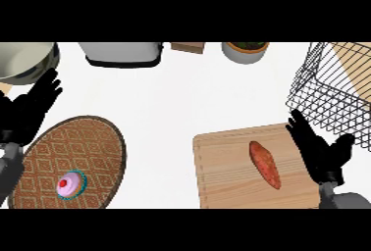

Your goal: Pick the sweet potato from the cutting board and place it in the basket

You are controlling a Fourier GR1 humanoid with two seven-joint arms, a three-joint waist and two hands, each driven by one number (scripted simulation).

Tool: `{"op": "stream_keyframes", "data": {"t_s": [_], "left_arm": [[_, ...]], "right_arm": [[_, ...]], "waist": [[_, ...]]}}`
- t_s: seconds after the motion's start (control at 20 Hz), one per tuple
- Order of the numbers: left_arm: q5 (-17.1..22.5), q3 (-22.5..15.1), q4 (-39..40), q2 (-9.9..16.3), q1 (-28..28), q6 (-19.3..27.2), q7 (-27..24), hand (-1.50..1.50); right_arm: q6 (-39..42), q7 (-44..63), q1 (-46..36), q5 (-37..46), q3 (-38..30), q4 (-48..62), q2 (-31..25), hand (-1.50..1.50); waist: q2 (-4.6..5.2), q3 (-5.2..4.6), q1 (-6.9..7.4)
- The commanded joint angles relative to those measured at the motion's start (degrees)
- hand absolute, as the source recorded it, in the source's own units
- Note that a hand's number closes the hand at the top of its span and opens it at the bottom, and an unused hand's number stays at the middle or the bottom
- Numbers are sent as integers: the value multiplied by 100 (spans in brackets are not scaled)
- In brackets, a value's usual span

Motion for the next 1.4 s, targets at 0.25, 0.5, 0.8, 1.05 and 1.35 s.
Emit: {"op": "stream_keyframes", "data": {"t_s": [0.25,0.5,0.8,1.05,1.35], "left_arm": [[-148,-130,-73,-292,-134,114,-185,0],[-7,-215,49,-462,18,11,-66,0],[-334,-83,32,-685,134,352,-93,0],[-362,-58,162,-755,264,249,-329,0],[-283,8,171,-697,260,219,-165,0]], "right_arm": [[2711,-868,-2045,-1368,84,-599,462,150],[4109,-2501,-2257,548,1292,-1690,-297,-150],[3707,-3393,-1186,1855,1565,-2271,-183,-150],[4190,-1533,-1998,1263,990,-2787,-1109,-150],[4073,-496,-3141,2449,380,-3028,-2182,-150]], "waist": [[123,81,500],[9,42,163],[16,14,-157],[9,1,-188],[-20,-13,-207]]}}
